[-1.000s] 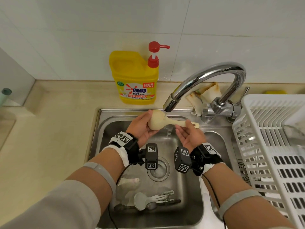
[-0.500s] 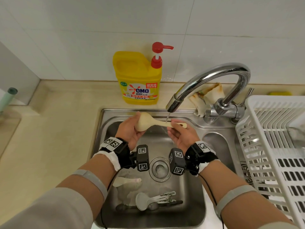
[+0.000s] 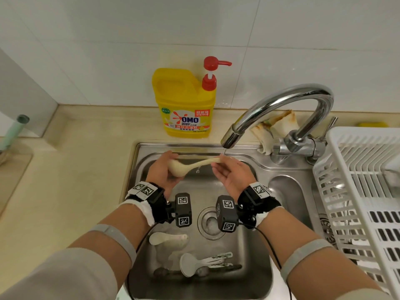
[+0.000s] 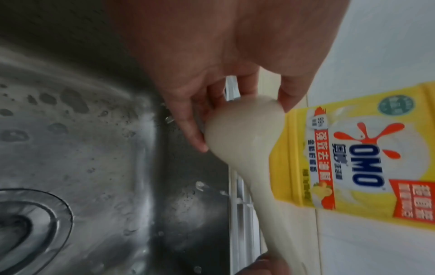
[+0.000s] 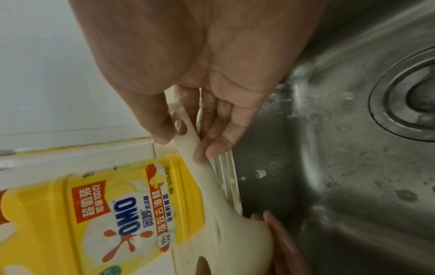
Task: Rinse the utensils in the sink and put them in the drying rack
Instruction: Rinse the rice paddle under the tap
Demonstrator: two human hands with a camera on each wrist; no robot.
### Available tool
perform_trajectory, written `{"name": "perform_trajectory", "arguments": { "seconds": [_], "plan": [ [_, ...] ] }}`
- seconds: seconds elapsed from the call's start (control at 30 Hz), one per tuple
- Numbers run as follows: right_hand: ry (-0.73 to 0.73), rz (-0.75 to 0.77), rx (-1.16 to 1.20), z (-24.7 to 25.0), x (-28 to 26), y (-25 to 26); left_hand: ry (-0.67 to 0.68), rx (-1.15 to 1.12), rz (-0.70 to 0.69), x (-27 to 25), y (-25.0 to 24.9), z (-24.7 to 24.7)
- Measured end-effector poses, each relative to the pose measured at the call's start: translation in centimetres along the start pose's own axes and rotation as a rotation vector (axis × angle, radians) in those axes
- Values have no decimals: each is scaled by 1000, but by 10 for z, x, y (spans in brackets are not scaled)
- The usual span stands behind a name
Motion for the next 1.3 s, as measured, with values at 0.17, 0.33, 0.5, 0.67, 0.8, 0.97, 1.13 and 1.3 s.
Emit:
{"name": "perform_trajectory", "arguments": {
  "seconds": [0.17, 0.33, 0.5, 0.67, 0.8, 0.97, 1.13, 1.3],
  "plan": [
    [-17, 110, -74, 9, -1, 17, 96, 59, 47, -2, 18, -24],
    [-6, 229, -153, 20, -6, 39, 189, 258, 87, -8, 34, -42],
    [-57, 307, -181, 31, -15, 59, 161, 452, 16, -2, 34, -48],
    [-115, 324, -245, 37, -19, 64, 236, 510, -17, -1, 37, -70],
    [-181, 365, -261, 43, -22, 70, 244, 506, 16, -2, 43, -81],
    [-194, 394, -234, 50, -28, 77, 294, 484, -28, -3, 47, -95],
    [-188, 370, -240, 60, -28, 80, 361, 533, -65, -7, 49, -98],
    [-186, 354, -186, 64, -26, 73, 245, 617, -99, -5, 38, -86]
  ]
}}
Point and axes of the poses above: each hand's wrist, its own x-axis towards the middle knuckle, its own z-axis out of the back of the hand, y = z × x, the point moved 10 cm from there along x, towards the middle knuckle, and after that the axes turned 1 degree about -z, right-handed, at the moved point
